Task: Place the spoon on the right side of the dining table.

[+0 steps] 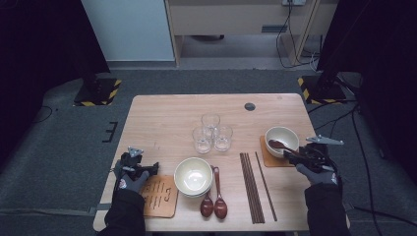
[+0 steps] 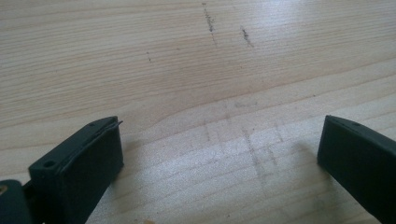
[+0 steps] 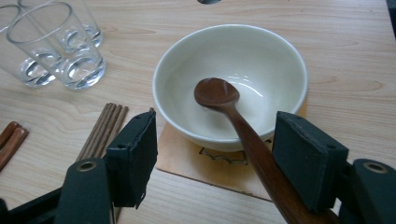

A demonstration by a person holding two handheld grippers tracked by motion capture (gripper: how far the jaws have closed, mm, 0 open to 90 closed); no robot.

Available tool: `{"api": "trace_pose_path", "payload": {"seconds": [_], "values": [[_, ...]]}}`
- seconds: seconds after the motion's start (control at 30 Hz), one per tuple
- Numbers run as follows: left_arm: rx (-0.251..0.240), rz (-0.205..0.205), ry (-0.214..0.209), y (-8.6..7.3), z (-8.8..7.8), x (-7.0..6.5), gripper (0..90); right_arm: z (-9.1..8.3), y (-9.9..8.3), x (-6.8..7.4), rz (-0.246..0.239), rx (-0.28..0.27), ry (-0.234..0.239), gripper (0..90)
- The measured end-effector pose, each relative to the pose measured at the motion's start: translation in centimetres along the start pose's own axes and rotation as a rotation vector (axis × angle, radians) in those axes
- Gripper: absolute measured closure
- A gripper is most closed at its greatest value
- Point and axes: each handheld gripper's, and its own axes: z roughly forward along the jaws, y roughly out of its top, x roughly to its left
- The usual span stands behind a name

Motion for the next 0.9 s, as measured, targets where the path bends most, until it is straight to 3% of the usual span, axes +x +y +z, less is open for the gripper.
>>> {"api": "trace_pose_path", "payload": {"seconds": [0.3,0.6,0.9], "values": [[0.000,0.000,0.000,0.0,0.0,0.0,0.0,-0.2,-0.2,0.8,-0.009,0.004,0.026,31.3],[0.000,0.000,0.000,0.0,0.0,0.0,0.0,-0.6,-0.1,0.1,-0.001,-0.026,0.003,29.4],[0.000,0.000,0.000,0.0,0.0,0.0,0.0,-0.4,-0.4,-0.2,0.007,-0.004,-0.001,29.8]]}}
